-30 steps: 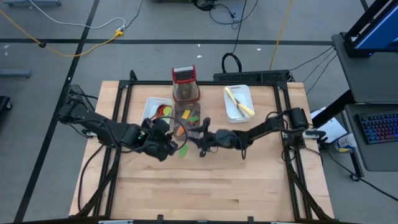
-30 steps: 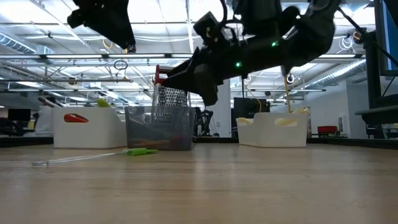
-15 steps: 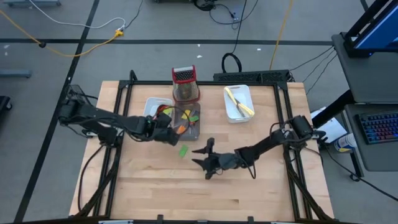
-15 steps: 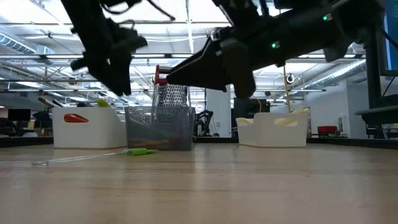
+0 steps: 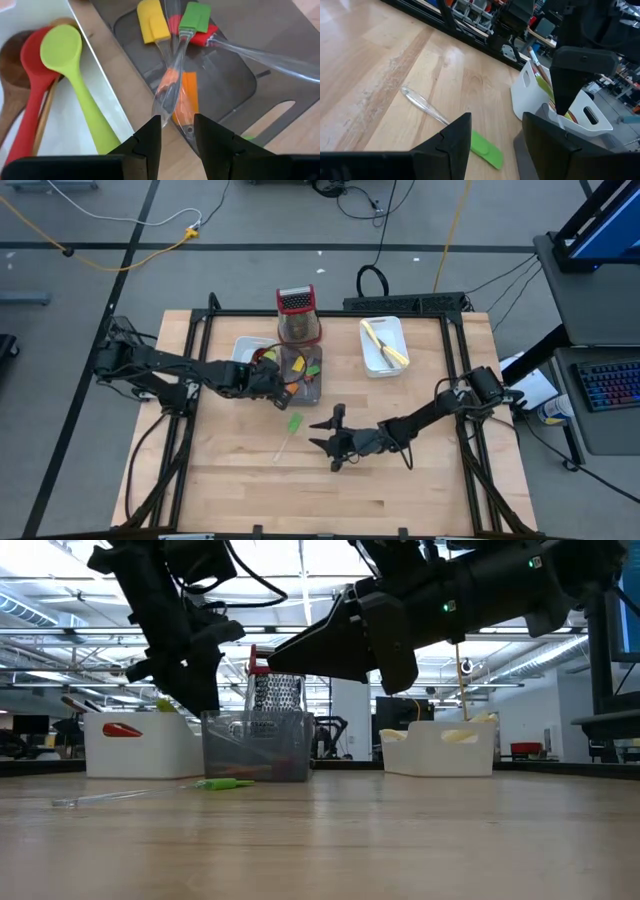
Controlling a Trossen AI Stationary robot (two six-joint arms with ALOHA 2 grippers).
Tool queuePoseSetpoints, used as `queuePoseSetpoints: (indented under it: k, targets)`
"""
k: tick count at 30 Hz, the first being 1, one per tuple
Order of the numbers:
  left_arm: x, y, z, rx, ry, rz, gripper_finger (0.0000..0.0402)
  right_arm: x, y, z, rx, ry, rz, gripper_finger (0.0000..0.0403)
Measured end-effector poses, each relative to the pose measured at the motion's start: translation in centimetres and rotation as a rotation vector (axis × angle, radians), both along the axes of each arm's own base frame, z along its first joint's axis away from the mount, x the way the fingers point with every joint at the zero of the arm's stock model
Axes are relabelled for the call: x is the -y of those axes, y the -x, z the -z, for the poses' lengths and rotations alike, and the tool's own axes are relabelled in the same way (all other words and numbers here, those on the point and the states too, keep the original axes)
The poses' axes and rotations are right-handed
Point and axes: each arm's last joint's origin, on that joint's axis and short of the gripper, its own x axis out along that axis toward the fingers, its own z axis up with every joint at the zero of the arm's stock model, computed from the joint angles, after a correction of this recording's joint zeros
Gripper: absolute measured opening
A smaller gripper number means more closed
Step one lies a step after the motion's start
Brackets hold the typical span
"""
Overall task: Pick & Place Kitchen Items
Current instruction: Put the right green spatula into the black bin
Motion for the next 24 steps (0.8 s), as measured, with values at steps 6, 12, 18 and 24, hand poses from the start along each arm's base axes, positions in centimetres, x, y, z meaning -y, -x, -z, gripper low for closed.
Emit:
queuePoseSetpoints:
  k: [6,12,18,24]
  targets:
    - [-0.8,0.0,0.3,-0.005,0.038,-0.050,0.0118,0.0,0.0,0.0,0.000,0.000,-0.001,0.0169]
    - [-1.5,-0.2,0.6,-0.009,0.053,-0.073,0.0118,0.0,0.0,0.0,0.000,0.000,-0.001,0.0169]
    - [-1.7,-0.5,0.7,-0.005,0.065,-0.033,0.0118,0.0,0.0,0.0,0.000,0.000,-0.001,0.0169]
    - [-1.7,-1.1,0.5,0.053,0.058,0.008,0.0118,0.0,0.0,0.0,0.000,0.003,-0.001,0.0169]
